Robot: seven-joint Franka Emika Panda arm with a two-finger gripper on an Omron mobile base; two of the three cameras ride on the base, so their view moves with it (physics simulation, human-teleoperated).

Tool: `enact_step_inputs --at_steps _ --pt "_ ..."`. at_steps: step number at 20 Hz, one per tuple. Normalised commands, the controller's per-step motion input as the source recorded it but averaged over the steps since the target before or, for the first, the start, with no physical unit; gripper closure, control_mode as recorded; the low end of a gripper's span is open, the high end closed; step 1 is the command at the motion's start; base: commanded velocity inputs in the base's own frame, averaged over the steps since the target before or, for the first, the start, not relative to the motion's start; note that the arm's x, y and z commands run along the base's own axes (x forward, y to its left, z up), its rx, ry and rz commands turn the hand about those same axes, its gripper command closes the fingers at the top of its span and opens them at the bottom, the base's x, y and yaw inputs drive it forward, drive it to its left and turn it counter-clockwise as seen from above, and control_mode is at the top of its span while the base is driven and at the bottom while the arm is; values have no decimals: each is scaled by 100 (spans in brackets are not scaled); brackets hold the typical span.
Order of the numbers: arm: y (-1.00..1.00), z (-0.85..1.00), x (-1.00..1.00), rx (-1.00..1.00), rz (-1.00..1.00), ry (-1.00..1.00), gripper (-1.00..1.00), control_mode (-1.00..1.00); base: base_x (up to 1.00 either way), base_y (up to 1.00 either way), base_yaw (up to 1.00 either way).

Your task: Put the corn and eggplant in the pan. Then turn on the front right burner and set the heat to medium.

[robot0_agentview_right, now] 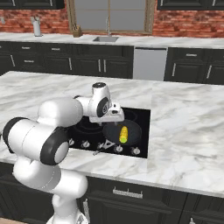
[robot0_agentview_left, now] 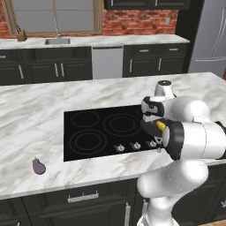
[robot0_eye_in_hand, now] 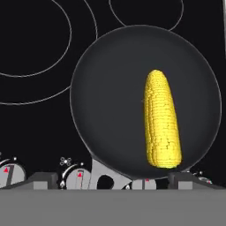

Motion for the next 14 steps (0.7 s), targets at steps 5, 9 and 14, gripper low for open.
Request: enact_step_inputs --at_steps 5,9,14 --pt "100 16 -33 0 0 18 -100 -100 0 0 0" --pt "99 1 -33 5 5 13 -100 -100 0 0 0" --pt "89 0 -34 9 11 14 -100 -100 0 0 0"
